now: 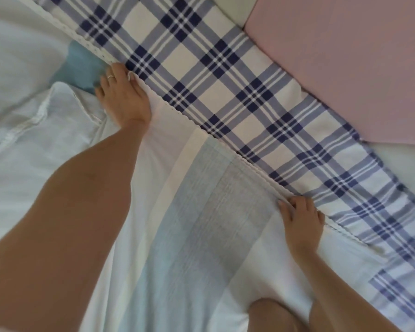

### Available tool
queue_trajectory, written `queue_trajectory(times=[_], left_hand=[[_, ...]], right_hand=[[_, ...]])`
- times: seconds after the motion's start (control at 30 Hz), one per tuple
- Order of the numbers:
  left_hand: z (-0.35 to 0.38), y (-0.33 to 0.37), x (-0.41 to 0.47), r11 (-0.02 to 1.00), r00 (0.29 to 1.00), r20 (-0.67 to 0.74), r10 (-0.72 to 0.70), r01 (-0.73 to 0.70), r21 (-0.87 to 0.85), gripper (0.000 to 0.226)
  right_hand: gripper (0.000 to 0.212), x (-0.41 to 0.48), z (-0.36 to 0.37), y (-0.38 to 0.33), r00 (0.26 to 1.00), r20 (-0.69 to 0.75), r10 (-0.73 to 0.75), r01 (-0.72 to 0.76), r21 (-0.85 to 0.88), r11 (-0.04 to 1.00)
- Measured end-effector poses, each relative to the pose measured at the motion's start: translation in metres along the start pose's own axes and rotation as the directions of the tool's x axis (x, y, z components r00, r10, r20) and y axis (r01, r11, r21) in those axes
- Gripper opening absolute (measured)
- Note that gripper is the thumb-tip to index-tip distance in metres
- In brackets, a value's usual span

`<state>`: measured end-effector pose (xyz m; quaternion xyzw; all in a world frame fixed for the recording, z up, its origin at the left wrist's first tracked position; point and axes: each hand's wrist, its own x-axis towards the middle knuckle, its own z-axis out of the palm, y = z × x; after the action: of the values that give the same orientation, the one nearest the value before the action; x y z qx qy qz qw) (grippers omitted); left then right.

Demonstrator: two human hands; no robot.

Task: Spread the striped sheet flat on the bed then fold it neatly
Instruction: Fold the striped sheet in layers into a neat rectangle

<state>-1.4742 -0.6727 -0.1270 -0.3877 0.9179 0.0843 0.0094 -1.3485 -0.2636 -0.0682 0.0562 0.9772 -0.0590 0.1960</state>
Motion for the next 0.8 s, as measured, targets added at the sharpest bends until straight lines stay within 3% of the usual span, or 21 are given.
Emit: queue_trajectory(times=[0.07, 0.2, 0.37, 0.43, 0.5, 0.53, 0.57, 0.6, 0.63, 0.67, 0.7, 0.73, 0.77, 0.8], left_hand=[[-0.001, 0.001, -0.001, 1.0, 1.0, 0.005, -0.002, 0.002, 0.016, 0.043], [-0.001, 0.0, 0.0, 1.0, 1.0, 0.003, 0.007, -0.007, 0.015, 0.044], [0.007, -0.003, 0.001, 1.0, 0.999, -0.037, 0.019, -0.019, 0.003, 0.041], [0.006, -0.003, 0.002, 1.0, 0.999, -0.038, 0.021, -0.021, 0.004, 0.041], [0.007, -0.003, 0.001, 1.0, 0.999, -0.045, 0.023, -0.023, -0.003, 0.04], [0.008, -0.003, 0.0, 1.0, 0.999, -0.046, 0.027, -0.027, -0.009, 0.039], [0.007, -0.003, 0.001, 0.999, 0.998, -0.052, 0.029, -0.03, -0.013, 0.039], [0.007, -0.003, 0.001, 0.999, 0.998, -0.055, 0.024, -0.025, -0.02, 0.038], [0.007, -0.002, 0.001, 0.999, 0.998, -0.055, 0.015, -0.016, -0.029, 0.037], [0.007, -0.002, 0.0, 0.999, 0.998, -0.058, 0.012, -0.014, -0.035, 0.036], [0.008, -0.002, 0.001, 0.999, 0.998, -0.065, 0.016, -0.018, -0.038, 0.035], [0.009, -0.002, 0.001, 0.999, 0.997, -0.074, 0.019, -0.022, -0.041, 0.035], [0.01, -0.002, 0.002, 0.999, 0.997, -0.081, 0.014, -0.018, -0.045, 0.034], [0.012, -0.003, 0.003, 0.999, 0.996, -0.089, 0.008, -0.012, -0.051, 0.033]], right_hand=[[0.046, 0.001, 0.005, -0.008, 0.998, -0.048, 0.032, -0.031, 0.026, 0.999], [0.051, 0.014, 0.004, -0.01, 0.994, -0.079, 0.079, -0.073, 0.078, 0.994], [0.045, 0.035, 0.015, 0.004, 0.981, -0.182, -0.064, 0.07, 0.025, 0.997], [0.04, 0.035, 0.029, -0.002, 0.962, -0.255, 0.099, -0.084, 0.068, 0.994], [0.036, 0.034, 0.037, -0.018, 0.89, -0.35, 0.291, -0.252, 0.153, 0.955], [0.031, 0.032, 0.036, -0.032, 0.862, -0.397, 0.316, -0.237, 0.236, 0.942], [0.026, 0.031, 0.034, -0.052, 0.871, -0.416, 0.261, -0.127, 0.322, 0.938], [0.024, 0.03, 0.034, -0.072, 0.91, -0.404, 0.093, 0.06, 0.35, 0.935], [0.028, 0.026, 0.035, -0.094, 0.91, -0.364, -0.197, 0.312, 0.291, 0.904], [0.035, 0.029, 0.039, -0.115, 0.803, -0.267, -0.532, 0.583, 0.172, 0.794], [0.044, 0.044, 0.042, -0.134, 0.624, -0.139, -0.769, 0.78, 0.053, 0.623], [0.05, 0.068, 0.043, -0.153, 0.482, -0.045, -0.875, 0.874, -0.045, 0.483], [0.054, 0.096, 0.043, -0.173, 0.436, -0.023, -0.899, 0.892, -0.122, 0.436], [0.056, 0.122, 0.038, -0.193, 0.48, -0.038, -0.876, 0.861, -0.168, 0.48]])
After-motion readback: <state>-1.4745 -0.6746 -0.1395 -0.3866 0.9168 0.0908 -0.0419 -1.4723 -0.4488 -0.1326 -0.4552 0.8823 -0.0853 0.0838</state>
